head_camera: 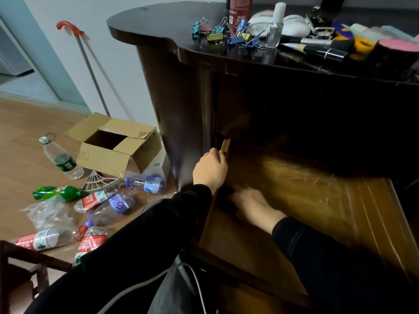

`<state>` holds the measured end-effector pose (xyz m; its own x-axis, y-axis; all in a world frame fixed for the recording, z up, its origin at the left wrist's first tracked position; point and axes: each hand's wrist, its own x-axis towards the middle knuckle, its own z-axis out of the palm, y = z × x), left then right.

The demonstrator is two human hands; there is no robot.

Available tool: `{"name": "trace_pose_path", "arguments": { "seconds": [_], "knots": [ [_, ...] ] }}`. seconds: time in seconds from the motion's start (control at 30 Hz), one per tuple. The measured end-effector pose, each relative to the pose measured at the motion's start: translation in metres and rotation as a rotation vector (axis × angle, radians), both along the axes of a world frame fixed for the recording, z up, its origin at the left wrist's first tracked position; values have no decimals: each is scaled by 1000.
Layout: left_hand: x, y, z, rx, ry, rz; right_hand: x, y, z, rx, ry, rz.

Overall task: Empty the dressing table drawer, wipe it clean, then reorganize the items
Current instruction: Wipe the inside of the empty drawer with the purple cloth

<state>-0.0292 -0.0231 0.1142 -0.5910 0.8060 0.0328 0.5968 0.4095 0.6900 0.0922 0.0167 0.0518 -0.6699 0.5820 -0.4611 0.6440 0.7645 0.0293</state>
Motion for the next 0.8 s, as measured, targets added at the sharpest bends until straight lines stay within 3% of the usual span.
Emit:
{"name": "trace_pose_path", "arguments": {
  "seconds": [0.13, 0.37, 0.47, 0.63, 0.8],
  "knots": [
    [1, -3, 3, -2, -20, -4, 37, -50, -4, -37, 65, 364],
    [0, 0, -2, -4, 8, 30, 31, -22, 20, 31, 294, 109],
    [-1, 2, -4, -4, 23, 30, 26, -30, 18, 65, 243, 180],
    [-3, 3, -10, 2, 37, 15, 39, -67, 2, -45, 227, 518],
    [-5, 5, -13, -6, 47, 29, 38, -32, 5, -19, 331, 285]
  ]
}}
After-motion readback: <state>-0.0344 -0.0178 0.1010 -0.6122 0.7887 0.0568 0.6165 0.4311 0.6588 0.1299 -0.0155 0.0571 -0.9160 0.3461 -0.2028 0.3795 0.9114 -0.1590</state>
